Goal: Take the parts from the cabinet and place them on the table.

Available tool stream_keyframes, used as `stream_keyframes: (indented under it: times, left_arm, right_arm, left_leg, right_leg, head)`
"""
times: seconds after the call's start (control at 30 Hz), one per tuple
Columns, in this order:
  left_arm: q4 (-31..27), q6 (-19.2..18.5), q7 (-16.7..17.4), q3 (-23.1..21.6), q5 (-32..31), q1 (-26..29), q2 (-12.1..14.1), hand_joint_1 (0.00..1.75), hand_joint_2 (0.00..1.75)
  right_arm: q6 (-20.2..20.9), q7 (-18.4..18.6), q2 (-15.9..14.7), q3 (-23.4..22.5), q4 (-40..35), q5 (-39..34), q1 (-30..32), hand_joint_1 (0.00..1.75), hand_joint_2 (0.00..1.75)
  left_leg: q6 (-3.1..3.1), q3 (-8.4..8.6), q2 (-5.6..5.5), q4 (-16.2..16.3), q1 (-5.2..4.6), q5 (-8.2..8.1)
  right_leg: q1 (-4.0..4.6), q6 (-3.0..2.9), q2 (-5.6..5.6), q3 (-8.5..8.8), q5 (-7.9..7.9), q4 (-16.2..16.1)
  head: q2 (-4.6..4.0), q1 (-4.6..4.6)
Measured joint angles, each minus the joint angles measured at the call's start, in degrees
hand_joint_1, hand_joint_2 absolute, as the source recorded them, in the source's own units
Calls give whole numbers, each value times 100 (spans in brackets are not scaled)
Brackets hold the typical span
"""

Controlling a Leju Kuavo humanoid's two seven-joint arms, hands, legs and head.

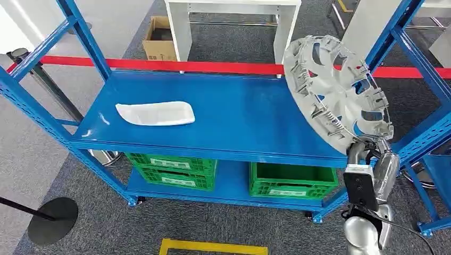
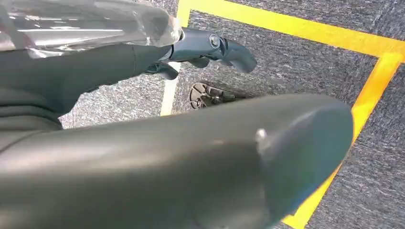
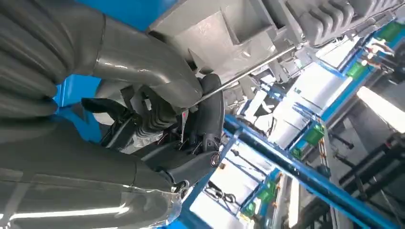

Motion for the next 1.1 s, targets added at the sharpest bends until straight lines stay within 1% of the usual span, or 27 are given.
stream_keyframes:
  times: [0.07, 0.37, 0.6, 0.8, 0.93, 1.03, 1.1]
  left_arm:
    - [0, 0, 0, 0, -7, -1, 0, 0, 0]
    - [0, 50, -17, 0, -33, -1, 0, 0, 0]
    - [0, 138, -199, -9, -114, -4, 0, 0, 0]
    - [0, 170, -278, -24, -151, -8, 0, 0, 0]
    - [0, 183, -284, -22, -149, -10, -4, 0, 0]
    - [0, 289, -258, -37, -212, -12, -7, 0, 0]
    - [0, 234, -256, -39, -208, -14, -9, 0, 0]
  right_arm:
    - [-37, -94, 2, 0, -57, -7, 65, 175, 175]
    - [-160, -264, 28, 17, -321, 57, 242, 175, 175]
    - [-260, -293, 35, 85, -634, 90, 454, 175, 175]
    - [-288, -293, 33, 127, -758, 105, 574, 175, 175]
    - [-288, -293, 22, 129, -787, 59, 611, 175, 175]
    - [-288, -304, 4, 129, -806, 0, 630, 175, 175]
    - [-282, -330, 0, 135, -806, -76, 632, 175, 175]
  left_leg:
    - [0, 0, 0, 0, 0, 0]
    - [0, -2, 0, 0, 0, 0]
    - [0, -5, 0, 0, 0, 0]
    - [0, -4, 0, 0, 0, 0]
    - [0, -4, 0, 0, 0, 0]
    - [0, -5, 0, 0, 0, 0]
    - [0, -5, 0, 0, 0, 0]
  right_leg:
    - [0, 0, 0, 0, 0, 0]
    - [0, 0, -1, 0, 0, 0]
    - [0, 0, 0, -4, 0, 0]
    - [0, 0, -1, -3, 0, 0]
    - [0, 0, -1, -4, 0, 0]
    - [0, 0, -1, -4, 0, 0]
    - [0, 0, -1, -4, 0, 0]
  head:
    - [0, 0]
    - [0, 0]
    - [0, 0]
    - [0, 0]
    - [0, 0]
    - [0, -2]
    - [0, 0]
